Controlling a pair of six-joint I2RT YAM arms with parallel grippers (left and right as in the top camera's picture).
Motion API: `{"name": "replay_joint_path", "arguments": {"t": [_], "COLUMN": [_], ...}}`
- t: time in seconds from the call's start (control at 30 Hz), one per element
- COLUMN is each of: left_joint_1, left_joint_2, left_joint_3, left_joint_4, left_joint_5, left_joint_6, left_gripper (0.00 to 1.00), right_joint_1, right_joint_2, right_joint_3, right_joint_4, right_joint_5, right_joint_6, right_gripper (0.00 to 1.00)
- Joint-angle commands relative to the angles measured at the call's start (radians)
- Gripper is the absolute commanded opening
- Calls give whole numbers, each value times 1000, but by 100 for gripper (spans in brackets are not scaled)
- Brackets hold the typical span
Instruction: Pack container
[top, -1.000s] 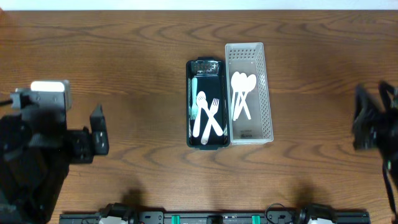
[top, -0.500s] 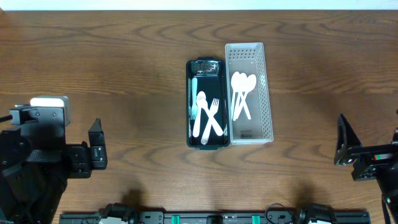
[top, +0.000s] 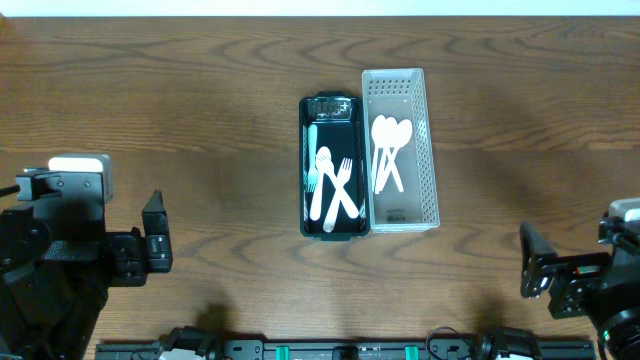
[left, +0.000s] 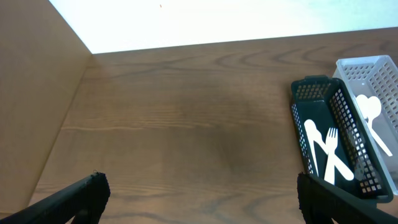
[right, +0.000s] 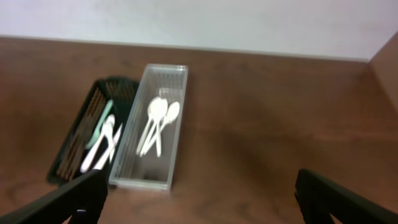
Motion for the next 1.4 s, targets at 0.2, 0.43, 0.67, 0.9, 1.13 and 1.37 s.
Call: {"name": "replay_joint_path", "arguments": {"t": [0.2,0.43,0.67,0.9,1.13,1.37], "left_joint_1": [5,5,5,5,5,5], "left_joint_2": [4,4,4,4,4,4], "left_joint_3": [-1,-1,-1,-1,-1,-1], "left_joint_4": [0,0,0,0,0,0], "left_joint_5": [-12,-12,-12,-12,-12,-12], "left_joint_6": [11,11,11,11,11,11], "left_gripper": [98,98,98,98,98,98], "right_joint_1": [5,5,5,5,18,55], "right_joint_2": [-2,-87,-290,-430,-536,-632], "right_joint_3": [-3,-175,-620,-953,-1175,-1321], "right_joint_4": [-85,103,362,532,632,681], "right_joint_5": [39,69,-15,-32,-32,-32], "right_joint_6": [-26,-26,-25,-26,-25,-25], "right_gripper": [99,99,99,99,99,99]}}
